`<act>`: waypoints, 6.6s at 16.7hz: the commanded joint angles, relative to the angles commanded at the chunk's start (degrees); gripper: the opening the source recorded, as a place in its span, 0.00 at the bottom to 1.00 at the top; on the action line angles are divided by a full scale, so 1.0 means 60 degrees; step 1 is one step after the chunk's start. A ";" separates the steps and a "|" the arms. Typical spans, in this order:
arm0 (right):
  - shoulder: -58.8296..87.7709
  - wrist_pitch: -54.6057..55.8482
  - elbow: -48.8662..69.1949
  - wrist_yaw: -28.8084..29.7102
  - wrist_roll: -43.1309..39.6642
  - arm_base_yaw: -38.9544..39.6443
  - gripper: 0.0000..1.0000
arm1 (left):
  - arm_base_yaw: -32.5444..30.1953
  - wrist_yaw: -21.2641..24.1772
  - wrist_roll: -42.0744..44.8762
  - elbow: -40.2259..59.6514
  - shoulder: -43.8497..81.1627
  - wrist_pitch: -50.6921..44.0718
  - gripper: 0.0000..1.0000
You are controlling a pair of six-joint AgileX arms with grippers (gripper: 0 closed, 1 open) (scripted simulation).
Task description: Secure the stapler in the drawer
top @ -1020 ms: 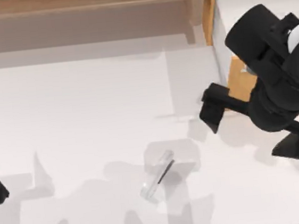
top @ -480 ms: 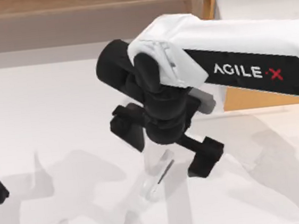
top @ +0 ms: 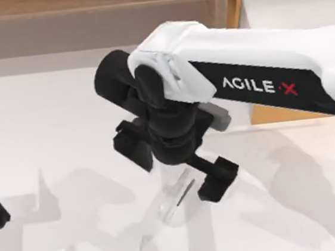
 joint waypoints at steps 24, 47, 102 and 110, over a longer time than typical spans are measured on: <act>0.0541 0.1590 -0.1075 0.0017 0.0026 0.0054 0.02 | 0.0000 0.0000 0.0000 0.0000 0.0000 0.0000 1.00; 0.0084 0.0546 -0.0160 -0.0100 -0.0491 -0.0207 0.00 | 0.0000 0.0000 0.0000 0.0000 0.0000 0.0000 1.00; 0.2292 -0.1118 0.3376 -0.0109 -1.3102 -0.6947 0.30 | 0.0000 0.0000 0.0000 0.0000 0.0000 0.0000 1.00; 0.2292 -0.1118 0.3376 -0.0109 -1.3102 -0.6947 0.90 | 0.0000 0.0000 0.0000 0.0000 0.0000 0.0000 1.00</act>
